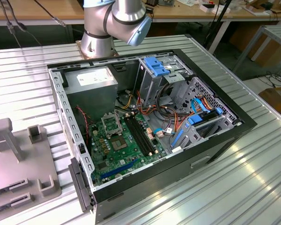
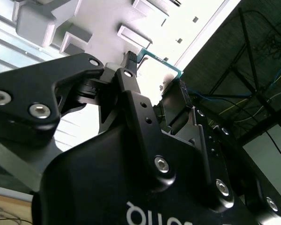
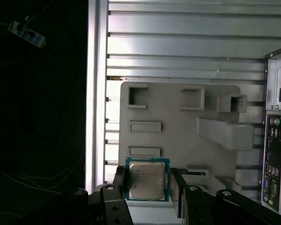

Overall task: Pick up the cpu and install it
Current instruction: 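Pick up the cpu and move it towards the insertion slot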

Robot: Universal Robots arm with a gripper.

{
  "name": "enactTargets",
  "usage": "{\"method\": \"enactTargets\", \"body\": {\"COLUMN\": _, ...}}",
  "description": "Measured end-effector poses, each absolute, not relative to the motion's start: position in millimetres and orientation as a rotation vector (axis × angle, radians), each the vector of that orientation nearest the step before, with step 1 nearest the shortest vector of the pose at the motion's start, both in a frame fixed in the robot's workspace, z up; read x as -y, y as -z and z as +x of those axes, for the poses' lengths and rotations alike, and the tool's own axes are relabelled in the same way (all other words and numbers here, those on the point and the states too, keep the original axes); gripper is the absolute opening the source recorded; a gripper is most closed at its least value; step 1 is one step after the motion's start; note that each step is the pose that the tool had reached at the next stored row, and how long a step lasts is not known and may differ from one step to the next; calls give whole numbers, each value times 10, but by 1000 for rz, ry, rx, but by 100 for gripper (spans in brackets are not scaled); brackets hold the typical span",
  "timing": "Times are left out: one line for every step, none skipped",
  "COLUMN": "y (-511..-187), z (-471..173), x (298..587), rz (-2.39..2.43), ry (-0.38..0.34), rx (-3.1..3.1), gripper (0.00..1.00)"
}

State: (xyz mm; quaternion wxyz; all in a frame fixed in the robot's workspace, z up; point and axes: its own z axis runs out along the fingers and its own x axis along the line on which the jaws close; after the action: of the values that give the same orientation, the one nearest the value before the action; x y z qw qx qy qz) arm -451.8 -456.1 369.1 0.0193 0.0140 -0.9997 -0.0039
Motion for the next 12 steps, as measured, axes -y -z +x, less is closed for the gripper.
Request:
{"method": "enactTargets", "body": {"y": -3710, "z": -4518, "x": 4561, "rz": 43, "ry": 12, "rx": 3103, "gripper": 47}}
{"method": "enactTargets", "body": {"y": -3725, "z": -4518, "x": 4561, "rz": 43, "ry": 12, "rx": 3103, "gripper": 47}}
{"method": "enactTargets", "body": {"y": -3740, "z": -4518, "x": 4561, "rz": 43, "ry": 12, "rx": 3103, "gripper": 47}}
{"method": "enactTargets", "body": {"y": -3767, "z": -4518, "x": 4561, "rz": 43, "ry": 12, "rx": 3103, "gripper": 47}}
{"method": "enactTargets", "body": {"y": -3789, "z": -4518, "x": 4561, "rz": 43, "ry": 12, "rx": 3103, "gripper": 47}}
{"method": "enactTargets", "body": {"y": -3804, "z": -4518, "x": 4561, "rz": 43, "ry": 12, "rx": 3103, "gripper": 47}}
{"method": "enactTargets", "body": {"y": -3822, "z": -4518, "x": 4561, "rz": 43, "ry": 12, "rx": 3103, "gripper": 47}}
{"method": "enactTargets", "body": {"y": -3837, "z": -4518, "x": 4561, "rz": 43, "ry": 12, "rx": 3103, "gripper": 47}}
{"method": "enactTargets", "body": {"y": -3857, "z": -4518, "x": 4561, "rz": 43, "ry": 12, "rx": 3103, "gripper": 47}}
{"method": "enactTargets", "body": {"y": -3869, "z": -4518, "x": 4561, "rz": 43, "ry": 12, "rx": 3103, "gripper": 47}}
{"method": "enactTargets", "body": {"y": -3896, "z": -4518, "x": 4561, "rz": 43, "ry": 12, "rx": 3103, "gripper": 47}}
{"method": "enactTargets", "body": {"y": -3920, "z": -4518, "x": 4561, "rz": 43, "ry": 12, "rx": 3103, "gripper": 47}}
